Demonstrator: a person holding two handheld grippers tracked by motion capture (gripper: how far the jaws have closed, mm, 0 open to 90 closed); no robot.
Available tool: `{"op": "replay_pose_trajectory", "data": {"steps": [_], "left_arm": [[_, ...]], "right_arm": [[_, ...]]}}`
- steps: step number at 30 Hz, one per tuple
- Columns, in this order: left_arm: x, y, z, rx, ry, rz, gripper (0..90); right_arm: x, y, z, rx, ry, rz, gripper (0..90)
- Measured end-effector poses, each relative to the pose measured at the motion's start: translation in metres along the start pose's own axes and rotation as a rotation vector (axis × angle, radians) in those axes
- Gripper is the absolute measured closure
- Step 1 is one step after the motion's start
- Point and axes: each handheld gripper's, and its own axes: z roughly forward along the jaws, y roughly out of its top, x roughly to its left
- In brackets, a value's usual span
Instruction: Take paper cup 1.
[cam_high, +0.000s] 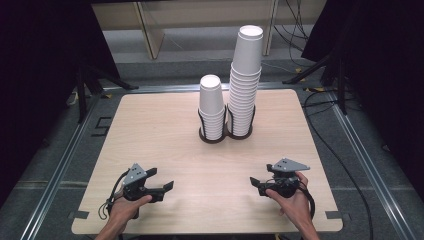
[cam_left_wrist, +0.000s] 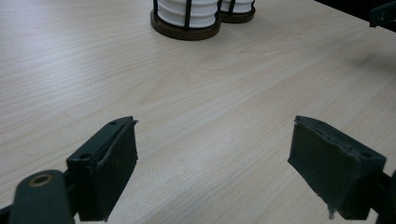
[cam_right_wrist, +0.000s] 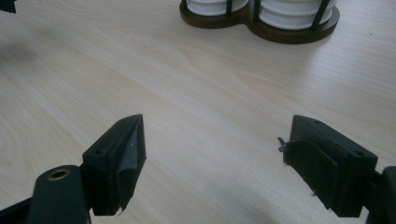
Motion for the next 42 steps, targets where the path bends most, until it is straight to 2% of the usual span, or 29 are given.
{"op": "replay_pose_trajectory", "data": {"steps": [6,7,8,13,14,17,19,20,21,22,24,27,28,29,31,32,33,35,36,37,39,40,41,42], "left_arm": [[0.001,0.000,-0.001,0.006,0.009,0.003,14.6],[0.002,0.001,-0.002,0.019,0.009,0.017,14.6],[0.002,0.000,-0.001,0.006,0.005,0.015,14.6],[0.002,0.002,-0.002,0.018,0.018,0.014,14.6],[0.002,0.002,-0.002,0.018,0.018,0.014,14.6],[0.001,0.002,-0.001,0.017,0.020,0.014,14.6],[0.001,0.002,-0.001,0.010,0.019,0.010,14.6],[0.001,0.002,-0.001,0.010,0.019,0.009,14.6],[0.001,0.002,-0.001,0.011,0.020,0.010,14.6],[0.001,0.002,-0.001,0.014,0.019,0.014,14.6],[0.001,0.001,-0.001,0.011,0.019,0.017,14.6],[0.001,0.002,-0.001,0.010,0.021,0.015,14.6],[0.002,0.001,-0.002,0.014,0.022,0.018,14.6],[0.002,0.001,-0.002,0.013,0.025,0.016,14.6],[0.002,0.001,-0.002,0.007,0.022,0.016,14.6],[0.002,0.001,-0.002,0.000,0.026,0.008,14.6],[0.002,0.001,-0.001,-0.001,0.027,0.009,14.6],[0.002,0.001,-0.002,-0.001,0.025,0.008,14.6],[0.002,0.001,-0.002,-0.001,0.024,0.009,14.6],[0.002,0.001,-0.002,0.000,0.029,0.011,14.6],[0.002,0.001,-0.002,0.000,0.030,0.014,14.6],[0.002,0.001,-0.002,-0.003,0.029,0.014,14.6],[0.002,0.001,-0.002,-0.003,0.029,0.014,14.6],[0.003,0.001,-0.003,0.003,0.032,0.020,14.6]], "right_arm": [[-0.001,0.001,0.000,-0.012,0.001,-0.016,20.3],[-0.001,0.001,0.000,-0.014,0.000,-0.016,20.4],[-0.001,0.001,0.001,-0.022,0.001,-0.014,20.4],[0.000,0.002,0.003,-0.028,0.009,0.003,19.9],[-0.001,0.003,0.003,-0.028,0.000,-0.014,19.4],[0.001,0.005,0.006,-0.028,0.010,-0.002,18.7],[0.001,0.008,0.006,-0.023,0.005,-0.020,17.6],[0.002,0.009,0.008,-0.022,0.020,-0.018,17.5],[0.002,0.010,0.010,-0.046,0.016,-0.031,17.5],[0.003,0.011,0.010,-0.043,0.027,-0.021,17.5],[0.005,0.015,0.011,-0.044,0.032,-0.015,17.0],[0.006,0.022,0.012,-0.059,0.039,-0.036,17.0],[0.009,0.023,0.012,-0.054,0.046,-0.004,16.9],[0.007,0.026,0.013,-0.069,0.051,-0.033,16.9],[0.009,0.030,0.014,-0.070,0.044,-0.016,16.4],[0.009,0.032,0.013,-0.059,0.039,-0.021,16.4],[0.008,0.035,0.015,-0.082,0.041,-0.042,16.4],[0.009,0.037,0.016,-0.087,0.047,-0.044,16.4],[0.011,0.040,0.016,-0.089,0.056,-0.023,16.5],[0.012,0.043,0.016,-0.086,0.041,-0.025,16.5],[0.012,0.052,0.020,-0.111,0.064,-0.052,16.8],[0.012,0.055,0.020,-0.116,0.056,-0.059,17.1],[0.013,0.058,0.022,-0.114,0.075,-0.051,17.2],[0.015,0.061,0.024,-0.123,0.074,-0.050,17.5]]}}
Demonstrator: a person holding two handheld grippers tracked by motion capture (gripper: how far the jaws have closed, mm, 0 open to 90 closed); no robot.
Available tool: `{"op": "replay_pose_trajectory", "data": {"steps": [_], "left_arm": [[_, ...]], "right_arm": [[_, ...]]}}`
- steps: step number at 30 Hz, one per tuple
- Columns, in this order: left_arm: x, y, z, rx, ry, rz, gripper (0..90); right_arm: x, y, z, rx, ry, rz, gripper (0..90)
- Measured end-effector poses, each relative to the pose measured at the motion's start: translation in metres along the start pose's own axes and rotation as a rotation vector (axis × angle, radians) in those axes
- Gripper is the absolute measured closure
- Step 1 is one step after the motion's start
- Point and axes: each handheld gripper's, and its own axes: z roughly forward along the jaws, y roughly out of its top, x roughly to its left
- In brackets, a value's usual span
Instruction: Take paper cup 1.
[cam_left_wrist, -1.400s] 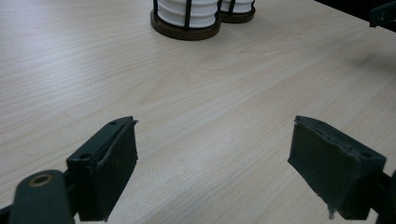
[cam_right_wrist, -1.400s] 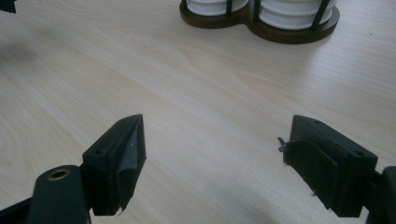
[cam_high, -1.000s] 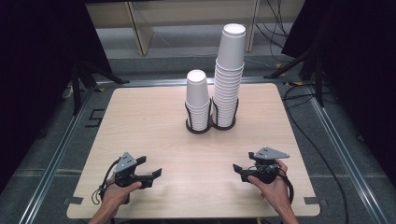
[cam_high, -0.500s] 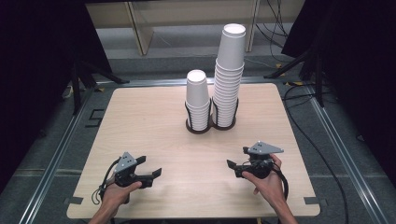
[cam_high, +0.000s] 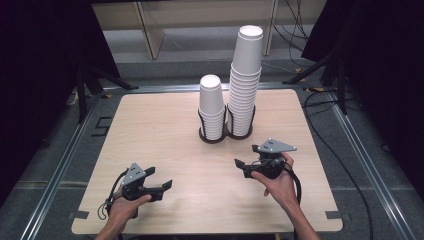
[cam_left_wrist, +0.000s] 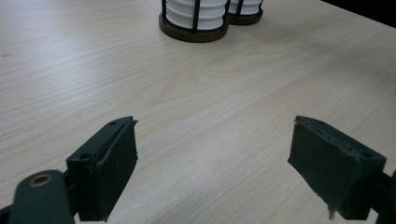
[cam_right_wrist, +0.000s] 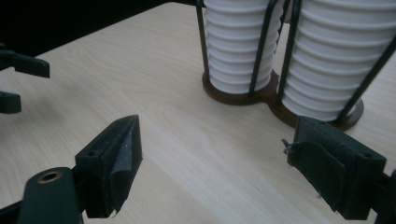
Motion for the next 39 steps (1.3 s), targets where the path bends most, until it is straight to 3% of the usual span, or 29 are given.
{"op": "replay_pose_trajectory", "data": {"steps": [9,13,15,16,17,23,25,29,31,33,36,37,39], "left_arm": [[-0.001,0.000,0.001,0.010,0.003,0.006,14.6],[-0.001,-0.001,0.001,0.013,0.002,0.009,14.6],[-0.001,-0.001,0.003,0.002,-0.002,-0.002,14.6],[-0.001,-0.001,0.003,0.003,-0.002,-0.001,14.6],[-0.001,-0.001,0.003,0.002,-0.002,-0.001,14.6],[-0.002,-0.001,0.003,0.004,-0.002,-0.003,14.6],[-0.002,-0.001,0.003,0.004,-0.004,-0.002,14.6],[-0.002,-0.001,0.003,0.003,-0.005,-0.002,14.6],[-0.002,-0.001,0.003,0.004,-0.004,-0.003,14.6],[-0.002,-0.001,0.003,0.005,-0.004,-0.003,14.6],[-0.002,-0.001,0.003,0.005,-0.004,-0.003,14.6],[-0.002,-0.001,0.003,0.006,-0.004,-0.003,14.6],[-0.002,-0.001,0.003,0.011,-0.004,0.000,14.6]], "right_arm": [[0.003,0.025,0.010,-0.037,0.008,-0.030,19.0],[0.005,0.032,0.013,-0.043,0.017,-0.019,19.3],[0.006,0.041,0.018,-0.069,0.021,-0.041,19.4],[0.008,0.043,0.018,-0.059,0.024,-0.026,19.6],[0.007,0.046,0.021,-0.080,0.028,-0.048,19.7],[0.009,0.063,0.031,-0.103,0.033,-0.033,19.6],[0.008,0.068,0.034,-0.127,0.001,-0.058,19.6],[0.009,0.078,0.042,-0.126,0.014,-0.027,19.6],[0.007,0.083,0.046,-0.132,0.009,-0.043,19.6],[0.008,0.087,0.050,-0.135,0.026,-0.020,19.8],[0.006,0.093,0.055,-0.139,0.012,-0.029,20.0],[0.007,0.094,0.056,-0.138,0.017,-0.006,20.0],[0.004,0.097,0.058,-0.142,0.001,-0.033,20.0]]}}
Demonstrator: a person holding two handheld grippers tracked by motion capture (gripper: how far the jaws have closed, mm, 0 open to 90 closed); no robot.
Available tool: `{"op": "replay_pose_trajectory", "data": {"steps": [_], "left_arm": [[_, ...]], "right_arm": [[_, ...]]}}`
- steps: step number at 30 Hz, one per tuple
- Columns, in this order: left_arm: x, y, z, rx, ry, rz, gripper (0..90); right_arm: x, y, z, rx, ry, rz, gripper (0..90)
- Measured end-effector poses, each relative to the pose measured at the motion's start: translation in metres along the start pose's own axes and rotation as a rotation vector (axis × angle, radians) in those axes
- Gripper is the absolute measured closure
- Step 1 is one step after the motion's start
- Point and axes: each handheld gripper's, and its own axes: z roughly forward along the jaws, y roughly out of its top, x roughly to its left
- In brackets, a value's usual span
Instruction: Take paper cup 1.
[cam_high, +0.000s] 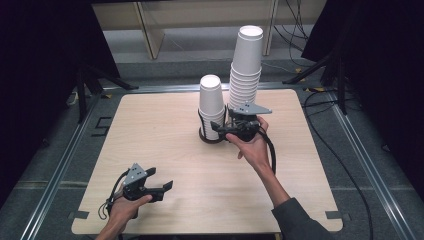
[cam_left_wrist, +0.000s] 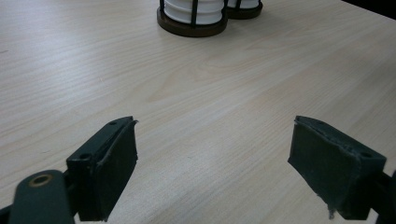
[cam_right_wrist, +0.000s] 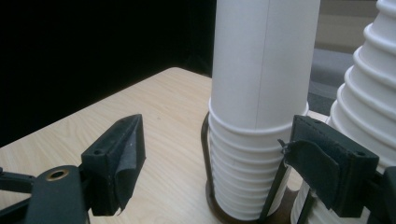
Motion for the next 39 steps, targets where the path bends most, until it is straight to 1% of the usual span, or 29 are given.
{"op": "replay_pose_trajectory", "data": {"steps": [5,6,7,8,9,12,13,14,15,16,17,18,19,21,22,23,25,26,27,28,29,31,32,33,34,36,37,38,39], "left_arm": [[0.000,0.000,0.000,0.006,0.000,0.005,14.6],[0.000,0.000,0.000,0.006,0.000,0.004,14.6],[0.000,0.000,0.000,0.006,0.000,0.004,14.6],[-0.001,0.000,0.000,0.011,0.008,0.002,14.6],[0.000,0.001,-0.001,0.019,0.010,0.006,14.6],[-0.001,0.001,0.000,0.012,0.009,0.001,14.6],[-0.001,0.001,0.000,0.012,0.009,0.000,14.6],[0.000,0.001,-0.001,0.021,0.009,0.011,14.6],[-0.001,0.001,-0.001,0.020,0.009,0.009,14.6],[0.000,0.001,-0.001,0.021,0.008,0.011,14.6],[0.000,0.001,-0.001,0.022,0.008,0.012,14.6],[0.000,0.001,-0.001,0.021,0.007,0.013,14.6],[-0.001,0.001,0.000,0.011,0.006,0.001,14.6],[-0.001,0.001,0.000,0.013,0.007,0.003,14.6],[-0.001,0.001,-0.001,0.017,0.007,0.008,14.6],[-0.001,0.001,-0.001,0.021,0.006,0.013,14.6],[-0.001,0.000,0.000,0.008,-0.004,0.008,14.6],[-0.001,0.000,0.000,0.008,-0.003,0.008,14.6],[-0.001,0.000,0.000,0.008,-0.003,0.008,14.6],[-0.001,0.001,-0.001,0.020,0.005,0.010,14.6],[-0.001,0.001,-0.001,0.019,0.004,0.008,14.6],[-0.001,0.001,-0.001,0.019,0.003,0.009,14.6],[-0.001,0.001,-0.001,0.019,0.002,0.009,14.6],[-0.001,0.001,-0.001,0.019,0.002,0.009,14.6],[-0.001,0.000,0.000,0.007,-0.010,0.007,14.6],[-0.002,0.001,0.000,0.013,-0.001,0.003,14.6],[-0.002,0.001,0.000,0.016,-0.001,0.009,14.6],[-0.002,0.001,-0.001,0.019,-0.002,0.012,14.6],[-0.002,0.001,0.000,0.013,-0.002,0.006,14.6]], "right_arm": [[0.000,0.004,0.004,0.009,-0.003,0.012,20.1],[-0.002,0.006,0.007,-0.007,-0.004,-0.008,20.1],[-0.002,0.006,0.007,-0.007,-0.004,-0.008,20.1],[-0.001,0.009,0.008,0.004,-0.013,0.006,20.2],[-0.002,0.011,0.009,-0.008,-0.015,-0.001,20.2],[-0.004,0.014,0.012,-0.023,-0.019,0.000,20.2],[-0.005,0.017,0.013,-0.031,-0.035,-0.008,20.3],[-0.005,0.021,0.015,-0.035,-0.033,-0.009,20.4],[-0.004,0.023,0.016,-0.036,-0.045,-0.002,20.4],[-0.004,0.025,0.017,-0.038,-0.039,-0.003,20.4],[-0.005,0.026,0.018,-0.039,-0.052,-0.015,20.5],[-0.004,0.029,0.019,-0.027,-0.048,0.002,20.5],[-0.003,0.031,0.020,-0.031,-0.050,0.006,20.5],[-0.003,0.032,0.022,-0.041,-0.043,0.002,20.7],[-0.003,0.034,0.024,-0.039,-0.064,-0.020,20.7],[-0.003,0.035,0.025,-0.035,-0.067,-0.010,20.7],[-0.003,0.037,0.030,-0.043,-0.081,-0.019,20.6],[-0.002,0.038,0.031,-0.028,-0.079,0.006,20.4],[-0.002,0.038,0.031,-0.028,-0.079,0.006,20.4],[-0.003,0.038,0.032,-0.038,-0.090,0.009,20.4],[-0.004,0.040,0.035,-0.037,-0.105,0.006,20.4],[-0.005,0.040,0.038,-0.043,-0.103,0.009,20.4],[-0.005,0.040,0.038,-0.027,-0.111,0.018,20.4],[-0.006,0.040,0.040,-0.037,-0.111,0.020,20.4],[-0.007,0.040,0.041,-0.029,-0.115,0.027,20.3],[-0.009,0.041,0.043,-0.031,-0.125,0.035,20.0],[-0.010,0.041,0.045,-0.044,-0.125,0.030,20.0],[-0.009,0.042,0.046,-0.037,-0.126,0.051,20.0],[-0.009,0.043,0.046,-0.030,-0.130,0.051,19.8]]}}
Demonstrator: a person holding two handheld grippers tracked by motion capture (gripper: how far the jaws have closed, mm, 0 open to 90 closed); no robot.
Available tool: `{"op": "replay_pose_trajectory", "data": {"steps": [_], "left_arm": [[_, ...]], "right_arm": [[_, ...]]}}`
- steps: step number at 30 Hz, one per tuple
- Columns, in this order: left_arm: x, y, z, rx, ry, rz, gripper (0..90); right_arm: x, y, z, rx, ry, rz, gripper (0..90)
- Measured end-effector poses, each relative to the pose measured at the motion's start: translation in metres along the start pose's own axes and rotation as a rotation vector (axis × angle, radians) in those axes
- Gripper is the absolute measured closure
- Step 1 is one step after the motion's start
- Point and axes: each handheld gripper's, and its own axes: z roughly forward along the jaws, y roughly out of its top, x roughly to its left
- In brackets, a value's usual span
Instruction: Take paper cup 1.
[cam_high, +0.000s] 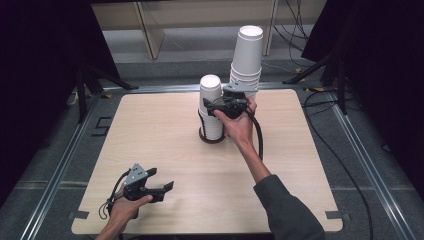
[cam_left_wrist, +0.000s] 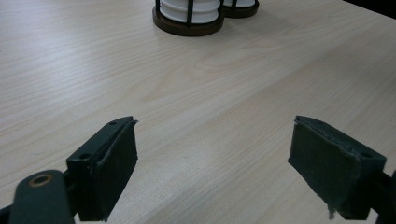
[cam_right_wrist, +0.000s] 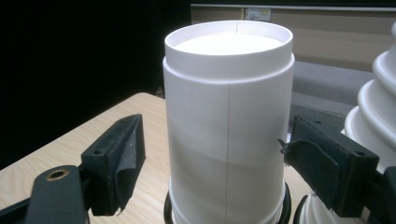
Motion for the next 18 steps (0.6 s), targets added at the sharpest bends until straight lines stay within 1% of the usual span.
{"op": "replay_pose_trajectory", "data": {"steps": [2,3,4,5,7,8,9,10,11,13,15,16,18], "left_arm": [[0.000,0.000,0.000,0.003,0.001,0.003,14.6],[0.000,0.000,0.000,-0.001,0.000,-0.001,14.6],[0.001,0.000,-0.001,0.005,-0.001,0.007,14.6],[0.000,0.000,0.000,0.002,-0.002,0.006,14.6],[0.000,0.000,0.000,0.002,-0.002,0.006,14.6],[0.000,0.000,0.000,0.002,-0.002,0.003,14.6],[0.000,0.000,0.000,0.002,-0.002,0.003,14.6],[0.000,0.000,0.000,0.000,-0.005,0.003,14.6],[0.000,0.000,0.000,-0.008,-0.008,-0.004,14.6],[0.000,0.000,0.000,-0.008,-0.007,-0.003,14.6],[0.000,0.000,0.000,-0.005,-0.007,0.001,14.6],[0.000,0.000,0.000,0.001,-0.003,0.004,14.6],[0.000,0.000,0.000,-0.003,-0.008,0.003,14.6]], "right_arm": [[0.000,0.002,0.003,-0.003,0.003,-0.017,19.8],[0.001,0.002,0.004,0.007,-0.007,-0.010,19.7],[0.002,0.003,0.005,0.000,-0.014,-0.021,19.8],[0.002,0.003,0.007,-0.010,-0.015,-0.012,19.8],[0.001,0.004,0.009,-0.002,-0.023,-0.016,19.2],[0.002,0.003,0.010,0.004,-0.028,-0.003,19.3],[0.002,0.003,0.011,-0.001,-0.028,0.001,19.2],[0.003,0.004,0.012,0.006,-0.038,-0.005,19.1],[0.004,0.004,0.013,-0.003,-0.039,-0.003,18.7],[0.004,0.006,0.014,-0.006,-0.050,-0.022,17.7],[0.006,0.007,0.015,0.002,-0.066,-0.008,18.4],[0.008,0.008,0.016,-0.003,-0.070,0.001,18.2],[0.010,0.009,0.016,0.008,-0.094,-0.010,18.3]]}}
